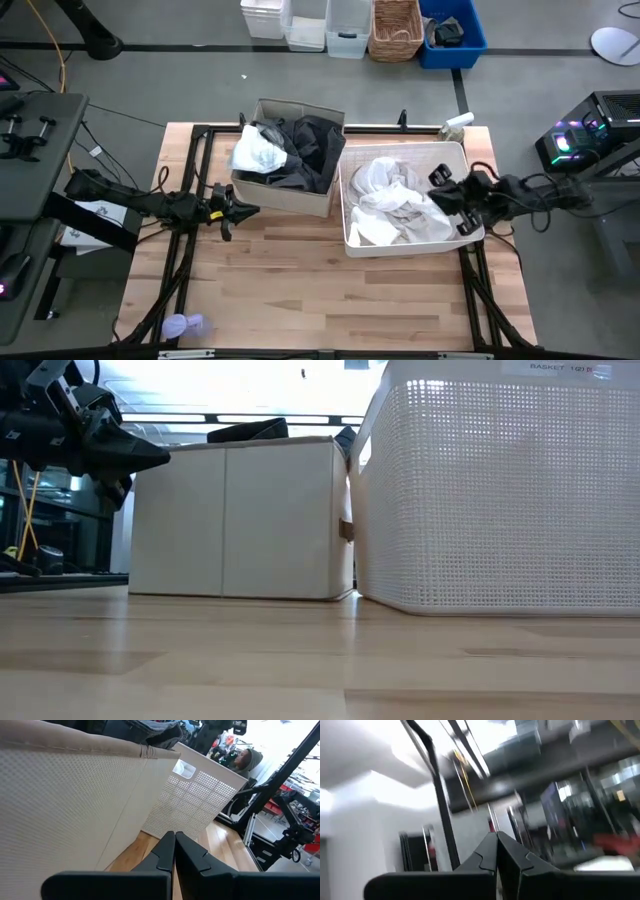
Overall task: Sort clothes
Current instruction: Return to Home Position
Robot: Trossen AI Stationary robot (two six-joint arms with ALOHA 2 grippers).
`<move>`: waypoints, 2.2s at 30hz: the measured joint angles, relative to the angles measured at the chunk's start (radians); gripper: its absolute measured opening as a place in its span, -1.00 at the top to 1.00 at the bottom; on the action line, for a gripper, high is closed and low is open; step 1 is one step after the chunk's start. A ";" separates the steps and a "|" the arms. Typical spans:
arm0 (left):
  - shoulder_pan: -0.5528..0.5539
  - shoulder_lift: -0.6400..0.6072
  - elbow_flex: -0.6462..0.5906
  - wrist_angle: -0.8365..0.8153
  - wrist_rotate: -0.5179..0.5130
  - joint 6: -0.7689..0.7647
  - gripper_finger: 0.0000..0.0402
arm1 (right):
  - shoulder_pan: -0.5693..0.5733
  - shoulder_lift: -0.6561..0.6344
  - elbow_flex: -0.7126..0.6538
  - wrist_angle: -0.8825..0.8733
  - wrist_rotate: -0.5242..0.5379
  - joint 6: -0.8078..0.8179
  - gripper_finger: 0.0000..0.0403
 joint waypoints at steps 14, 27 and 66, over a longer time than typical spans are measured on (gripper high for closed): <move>0.000 0.000 0.000 0.000 -0.002 0.001 1.00 | 0.003 -0.151 -0.198 0.162 -0.008 -0.197 1.00; 0.000 0.000 0.000 0.000 -0.002 0.001 1.00 | 0.002 -0.150 -0.186 -0.276 0.020 -0.126 1.00; 0.000 0.000 0.000 0.000 -0.001 0.001 1.00 | 0.002 -0.150 -0.187 -0.273 0.017 0.076 1.00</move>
